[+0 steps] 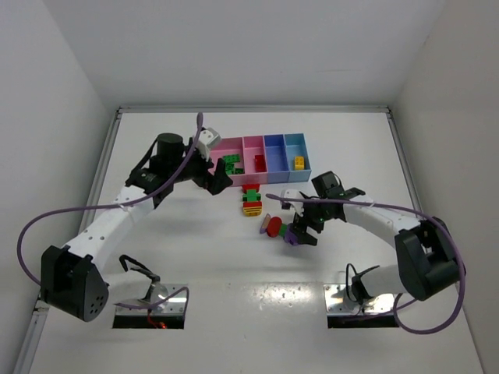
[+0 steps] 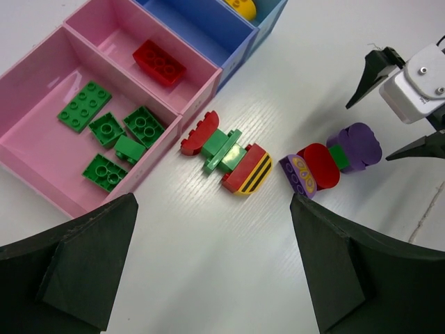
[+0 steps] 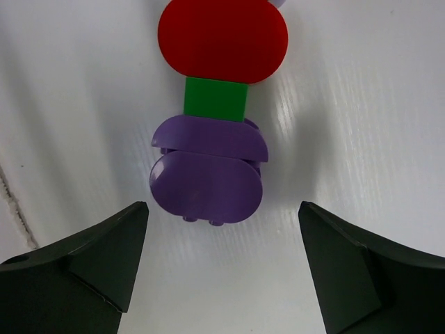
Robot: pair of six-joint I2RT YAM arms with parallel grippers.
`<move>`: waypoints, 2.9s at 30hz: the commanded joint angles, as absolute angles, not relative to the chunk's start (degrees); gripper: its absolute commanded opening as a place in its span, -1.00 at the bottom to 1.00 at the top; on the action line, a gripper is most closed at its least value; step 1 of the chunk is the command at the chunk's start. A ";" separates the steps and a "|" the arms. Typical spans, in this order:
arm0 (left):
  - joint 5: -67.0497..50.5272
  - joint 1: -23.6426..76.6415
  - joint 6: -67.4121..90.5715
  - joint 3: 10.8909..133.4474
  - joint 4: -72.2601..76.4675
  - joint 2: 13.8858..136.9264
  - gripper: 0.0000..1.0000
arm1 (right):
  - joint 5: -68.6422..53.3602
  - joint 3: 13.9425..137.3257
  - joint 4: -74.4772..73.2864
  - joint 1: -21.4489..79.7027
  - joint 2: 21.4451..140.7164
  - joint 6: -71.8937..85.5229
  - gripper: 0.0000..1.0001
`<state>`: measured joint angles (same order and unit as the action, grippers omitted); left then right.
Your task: Sort the legos into containers by color
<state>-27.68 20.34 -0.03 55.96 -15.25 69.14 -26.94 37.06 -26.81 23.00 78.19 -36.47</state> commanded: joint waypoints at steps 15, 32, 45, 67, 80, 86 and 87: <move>-27.69 21.09 -0.53 56.78 -12.66 70.93 0.98 | -25.85 37.88 -20.57 26.81 84.73 -36.12 0.99; -28.03 21.09 2.28 51.08 -9.23 67.68 0.98 | -24.79 38.67 -24.87 29.09 85.18 -37.79 -0.66; -44.19 20.04 13.18 38.50 3.08 65.73 0.93 | -31.73 47.45 -27.08 34.44 68.74 -29.45 -1.00; -66.01 18.37 20.30 44.74 4.75 80.77 0.91 | -28.83 49.22 -26.54 38.76 70.32 -28.74 -1.00; -64.42 15.56 23.03 41.92 8.00 78.49 0.91 | -27.25 47.46 -28.30 37.71 65.48 -29.27 -1.00; -66.97 15.56 25.48 41.40 10.11 78.66 0.93 | -27.25 47.46 -28.30 37.71 66.00 -29.27 -1.00; -68.02 15.56 25.49 41.40 10.11 79.18 0.93 | -27.25 47.46 -28.30 37.71 66.01 -29.27 -1.00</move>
